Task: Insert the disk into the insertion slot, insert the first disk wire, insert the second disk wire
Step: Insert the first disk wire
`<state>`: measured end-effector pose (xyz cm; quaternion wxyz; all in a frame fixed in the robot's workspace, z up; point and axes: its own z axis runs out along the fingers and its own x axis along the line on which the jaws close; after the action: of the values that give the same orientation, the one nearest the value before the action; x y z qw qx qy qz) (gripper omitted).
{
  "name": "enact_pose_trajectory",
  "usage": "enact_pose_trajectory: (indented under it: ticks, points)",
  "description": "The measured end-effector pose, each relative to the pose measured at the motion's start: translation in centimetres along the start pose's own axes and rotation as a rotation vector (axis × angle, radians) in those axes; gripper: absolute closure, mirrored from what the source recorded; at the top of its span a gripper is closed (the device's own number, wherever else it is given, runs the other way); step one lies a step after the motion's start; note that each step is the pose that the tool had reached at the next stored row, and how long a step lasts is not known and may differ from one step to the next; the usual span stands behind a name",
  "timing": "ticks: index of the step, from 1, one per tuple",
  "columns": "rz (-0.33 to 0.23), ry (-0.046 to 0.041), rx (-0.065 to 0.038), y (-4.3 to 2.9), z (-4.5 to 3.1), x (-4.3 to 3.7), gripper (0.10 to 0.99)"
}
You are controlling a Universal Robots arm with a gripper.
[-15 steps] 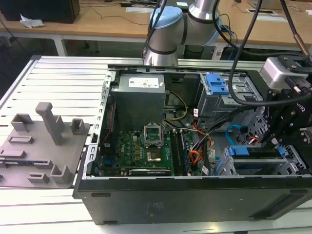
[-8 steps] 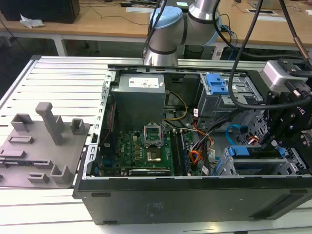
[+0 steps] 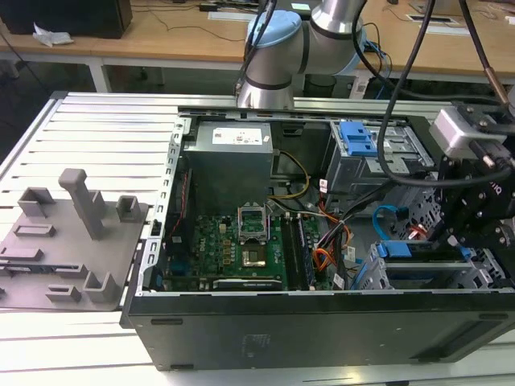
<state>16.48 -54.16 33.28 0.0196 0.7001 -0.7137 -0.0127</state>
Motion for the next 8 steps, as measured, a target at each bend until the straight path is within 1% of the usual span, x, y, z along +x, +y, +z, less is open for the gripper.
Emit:
enact_pose_trajectory:
  ticks: [1,2,5,6,7,8]
  points:
    - [0.000,0.0003,0.000,0.00,-0.02,0.00,0.902]
    - [0.000,0.0018,0.000,0.00,-0.09,0.00,0.839]
    - [0.000,0.0019,0.000,0.04,-0.93,0.01,0.839]
    - [0.000,0.0019,0.000,0.09,-1.91,0.02,0.839]
    - [0.000,0.0017,0.000,0.12,-2.65,0.03,0.839]
    - [0.000,0.0019,0.000,0.14,-2.99,0.03,0.839]
